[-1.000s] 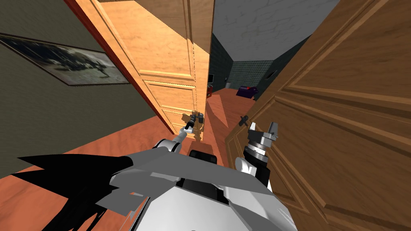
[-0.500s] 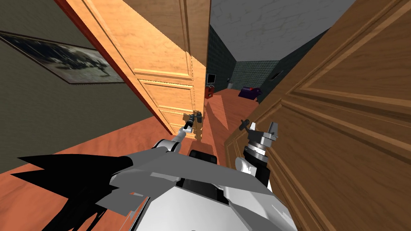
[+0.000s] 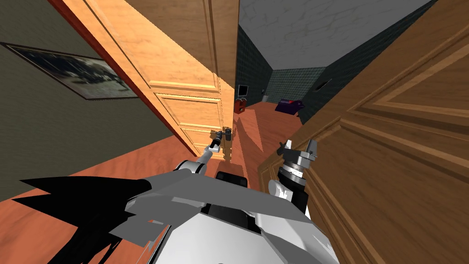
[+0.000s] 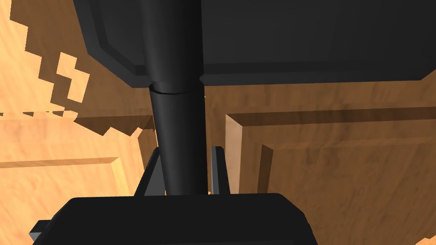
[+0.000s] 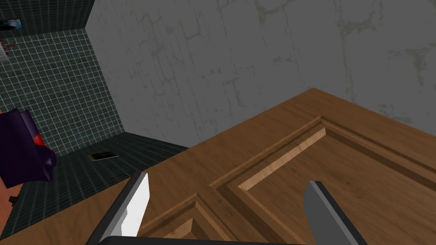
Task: Push the door open
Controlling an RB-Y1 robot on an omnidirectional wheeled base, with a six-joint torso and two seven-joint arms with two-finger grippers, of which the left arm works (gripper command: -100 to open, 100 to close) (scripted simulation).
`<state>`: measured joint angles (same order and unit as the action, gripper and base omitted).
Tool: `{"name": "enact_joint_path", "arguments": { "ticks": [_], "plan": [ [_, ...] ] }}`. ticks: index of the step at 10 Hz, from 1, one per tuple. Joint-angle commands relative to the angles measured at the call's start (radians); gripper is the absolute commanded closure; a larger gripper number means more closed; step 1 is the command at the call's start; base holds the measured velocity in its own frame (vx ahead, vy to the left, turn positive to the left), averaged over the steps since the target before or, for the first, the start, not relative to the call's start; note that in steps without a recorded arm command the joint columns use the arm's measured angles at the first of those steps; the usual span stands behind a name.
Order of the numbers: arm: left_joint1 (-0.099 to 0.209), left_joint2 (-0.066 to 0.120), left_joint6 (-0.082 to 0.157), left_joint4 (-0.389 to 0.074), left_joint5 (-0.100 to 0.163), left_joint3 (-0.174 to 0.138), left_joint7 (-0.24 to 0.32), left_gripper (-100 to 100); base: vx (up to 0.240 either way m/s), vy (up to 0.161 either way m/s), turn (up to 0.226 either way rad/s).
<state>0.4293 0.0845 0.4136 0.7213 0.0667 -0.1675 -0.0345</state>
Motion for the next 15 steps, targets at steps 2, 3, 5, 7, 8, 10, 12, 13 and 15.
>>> {"name": "enact_joint_path", "arguments": {
  "ticks": [2, 3, 5, 7, 8, 10, 12, 13, 15],
  "plan": [
    [0.011, 0.016, 0.015, -0.003, 0.000, -0.017, -0.010, 100, 0.218, -0.003, 0.131],
    [0.010, 0.015, 0.014, 0.000, -0.001, -0.019, -0.013, 100, 0.186, 0.015, 0.158],
    [0.007, 0.013, 0.012, 0.007, -0.004, -0.024, -0.020, 100, 0.163, 0.023, 0.139],
    [0.004, 0.009, 0.010, 0.014, -0.007, -0.028, -0.028, 100, 0.173, 0.009, 0.149],
    [0.003, 0.008, 0.009, 0.016, -0.007, -0.029, -0.030, 100, 0.122, -0.007, 0.130],
    [0.000, 0.002, 0.007, 0.023, -0.010, -0.034, -0.038, 100, 0.154, -0.012, 0.189],
    [-0.001, -0.001, 0.006, 0.027, -0.011, -0.037, -0.042, 100, 0.133, 0.011, 0.172],
    [0.002, -0.009, 0.000, 0.030, -0.005, -0.031, -0.062, -100, 0.023, 0.019, 0.234],
    [0.024, -0.033, 0.015, 0.002, 0.006, -0.037, -0.095, -100, -0.068, -0.036, 0.199]
  ]
}}
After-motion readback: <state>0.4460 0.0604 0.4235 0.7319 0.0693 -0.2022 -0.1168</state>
